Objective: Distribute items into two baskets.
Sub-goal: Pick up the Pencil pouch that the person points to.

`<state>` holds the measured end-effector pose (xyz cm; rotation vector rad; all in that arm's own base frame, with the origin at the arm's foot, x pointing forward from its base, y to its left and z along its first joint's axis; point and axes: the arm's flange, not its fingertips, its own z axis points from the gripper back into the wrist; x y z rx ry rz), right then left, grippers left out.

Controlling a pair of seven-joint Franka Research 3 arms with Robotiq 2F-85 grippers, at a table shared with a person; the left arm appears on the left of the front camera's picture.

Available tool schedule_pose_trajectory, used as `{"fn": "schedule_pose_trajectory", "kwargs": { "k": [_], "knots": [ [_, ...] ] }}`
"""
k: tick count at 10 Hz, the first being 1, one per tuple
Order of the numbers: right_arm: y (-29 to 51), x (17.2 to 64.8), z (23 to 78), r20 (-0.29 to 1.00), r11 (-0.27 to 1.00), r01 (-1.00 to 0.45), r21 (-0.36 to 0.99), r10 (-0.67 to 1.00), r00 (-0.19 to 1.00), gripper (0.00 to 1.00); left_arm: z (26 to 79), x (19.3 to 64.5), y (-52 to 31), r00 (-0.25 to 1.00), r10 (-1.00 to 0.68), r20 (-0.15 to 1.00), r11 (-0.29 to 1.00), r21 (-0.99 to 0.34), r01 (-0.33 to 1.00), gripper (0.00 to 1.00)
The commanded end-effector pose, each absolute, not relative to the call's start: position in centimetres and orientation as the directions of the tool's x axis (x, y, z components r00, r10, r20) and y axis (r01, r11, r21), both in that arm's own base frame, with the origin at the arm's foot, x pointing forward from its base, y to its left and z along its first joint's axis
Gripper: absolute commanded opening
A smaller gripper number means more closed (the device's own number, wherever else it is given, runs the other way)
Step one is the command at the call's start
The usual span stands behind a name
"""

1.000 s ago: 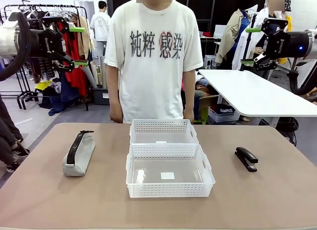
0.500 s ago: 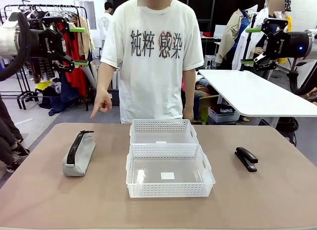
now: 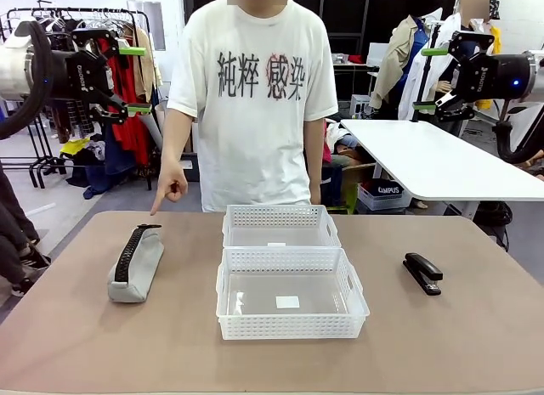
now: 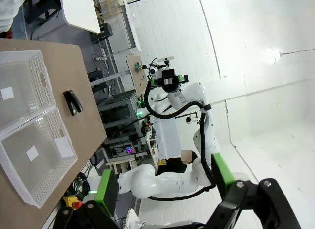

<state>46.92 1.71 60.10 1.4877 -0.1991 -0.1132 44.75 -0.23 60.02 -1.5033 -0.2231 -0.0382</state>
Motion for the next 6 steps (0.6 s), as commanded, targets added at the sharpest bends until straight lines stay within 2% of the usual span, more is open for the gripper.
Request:
{"fn": "schedule_pose_trajectory", "kwargs": {
  "k": [1,6],
  "knots": [
    [1.68,46.91,60.15,0.061,0.082,-0.046,0.996,-0.198,0.978,1.0,60.1,44.63,-0.23,0.979,0.112,0.171,0.069,-0.984,0.164,1.0],
    [1.68,46.91,60.15,0.061,0.082,-0.046,0.996,-0.198,0.978,1.0,60.1,44.63,-0.23,0.979,0.112,0.171,0.069,-0.984,0.164,1.0]
  ]
}}
